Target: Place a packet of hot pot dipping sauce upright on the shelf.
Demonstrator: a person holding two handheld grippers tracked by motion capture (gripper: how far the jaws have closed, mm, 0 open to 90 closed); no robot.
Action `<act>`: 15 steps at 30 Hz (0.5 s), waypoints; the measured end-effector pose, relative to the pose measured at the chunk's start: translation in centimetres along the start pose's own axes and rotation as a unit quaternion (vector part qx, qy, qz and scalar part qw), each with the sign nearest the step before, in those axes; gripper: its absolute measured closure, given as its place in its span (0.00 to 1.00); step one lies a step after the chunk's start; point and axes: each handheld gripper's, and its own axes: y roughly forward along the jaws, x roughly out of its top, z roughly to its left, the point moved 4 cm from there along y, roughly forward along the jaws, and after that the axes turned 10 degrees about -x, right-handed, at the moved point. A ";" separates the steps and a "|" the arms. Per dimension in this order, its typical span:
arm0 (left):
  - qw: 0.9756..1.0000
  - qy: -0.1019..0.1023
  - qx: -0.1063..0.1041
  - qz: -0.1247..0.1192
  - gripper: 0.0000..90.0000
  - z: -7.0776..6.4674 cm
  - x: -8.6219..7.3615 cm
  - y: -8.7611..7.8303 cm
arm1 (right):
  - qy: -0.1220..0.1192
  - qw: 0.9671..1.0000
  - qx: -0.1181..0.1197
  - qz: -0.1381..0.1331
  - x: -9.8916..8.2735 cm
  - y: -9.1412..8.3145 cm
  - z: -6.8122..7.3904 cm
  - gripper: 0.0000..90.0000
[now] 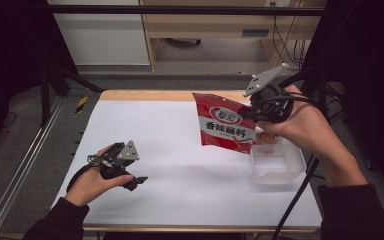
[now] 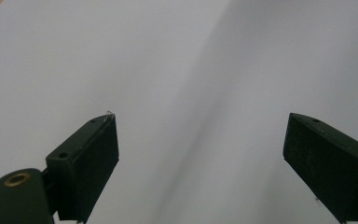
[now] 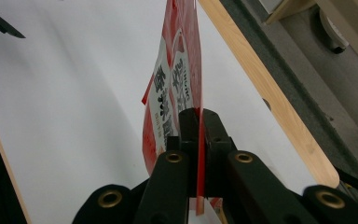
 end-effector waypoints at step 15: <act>1.000 -0.026 0.002 0.003 0.15 0.6 -3.0 0.0 | 0.025 0.999 -0.026 0.012 -3.2 -1.6 -2.1 1.00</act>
